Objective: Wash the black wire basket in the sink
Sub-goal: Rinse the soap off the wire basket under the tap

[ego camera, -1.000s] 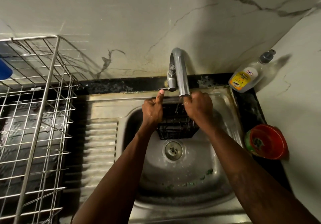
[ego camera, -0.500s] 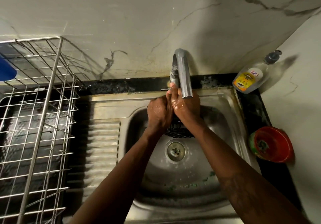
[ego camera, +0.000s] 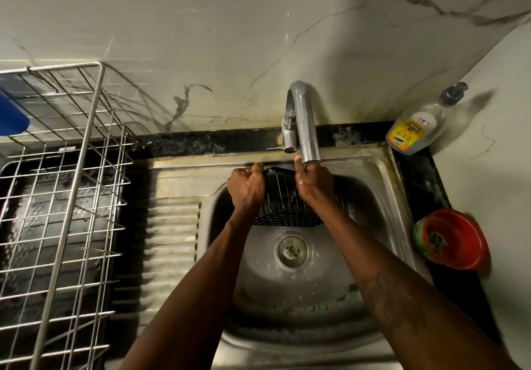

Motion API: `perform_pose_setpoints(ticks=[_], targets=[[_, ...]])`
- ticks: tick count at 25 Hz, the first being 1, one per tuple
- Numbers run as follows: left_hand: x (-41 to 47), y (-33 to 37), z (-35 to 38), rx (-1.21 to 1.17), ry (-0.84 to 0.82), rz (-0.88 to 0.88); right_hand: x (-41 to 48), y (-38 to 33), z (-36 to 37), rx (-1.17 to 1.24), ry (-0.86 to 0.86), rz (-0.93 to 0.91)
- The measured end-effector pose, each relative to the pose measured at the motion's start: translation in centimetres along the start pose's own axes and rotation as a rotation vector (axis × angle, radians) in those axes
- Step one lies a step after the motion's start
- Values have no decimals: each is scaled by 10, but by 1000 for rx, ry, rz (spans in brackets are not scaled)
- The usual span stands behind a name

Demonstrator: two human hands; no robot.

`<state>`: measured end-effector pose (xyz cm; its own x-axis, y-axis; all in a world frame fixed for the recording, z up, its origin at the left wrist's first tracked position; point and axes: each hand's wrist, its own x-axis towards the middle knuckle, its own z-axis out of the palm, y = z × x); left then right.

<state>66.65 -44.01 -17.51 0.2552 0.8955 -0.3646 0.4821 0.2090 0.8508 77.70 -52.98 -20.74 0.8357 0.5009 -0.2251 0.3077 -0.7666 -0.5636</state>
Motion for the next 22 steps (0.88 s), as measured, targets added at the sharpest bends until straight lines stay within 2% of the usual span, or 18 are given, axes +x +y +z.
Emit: perform_pose_setpoints(ticks=[1, 3, 5, 6, 9, 10, 11, 12, 14, 16, 17, 18, 19, 22], targets=[[4, 2, 0, 13, -4, -13, -8, -19, 1, -9, 22, -69], [10, -1, -1, 13, -16, -29, -32, -45, 9, 40, 120, -355], [14, -7, -7, 8, -20, -45, -42, -35, 11, 31, 92, -547], [15, -11, -10, 11, -25, -53, -33, -13, 8, 17, 32, -531], [11, -11, -14, 11, -41, -74, -10, 59, -9, -55, -37, 6], [11, -9, -13, 7, -46, -60, -6, 68, -9, -61, -11, 86], [12, -8, -10, 5, -56, -48, -6, 64, -2, -24, 39, 95], [13, -7, -6, 1, -56, -31, -9, 48, 6, 77, 87, 19], [16, -4, -4, 5, -46, -14, -23, -2, 19, 199, 140, -242], [15, -8, -5, 17, -36, -12, -32, -23, 24, 128, 147, -432], [13, -11, -7, 8, -42, -19, -32, -17, 23, 106, 113, -470], [11, -14, -8, -2, -34, -25, -28, -2, 16, 92, 57, -461], [11, -18, -9, -5, -19, -29, -21, 20, 11, 61, 7, -376], [20, -36, -12, -19, -39, -10, -7, 75, -5, -148, -22, -33]])
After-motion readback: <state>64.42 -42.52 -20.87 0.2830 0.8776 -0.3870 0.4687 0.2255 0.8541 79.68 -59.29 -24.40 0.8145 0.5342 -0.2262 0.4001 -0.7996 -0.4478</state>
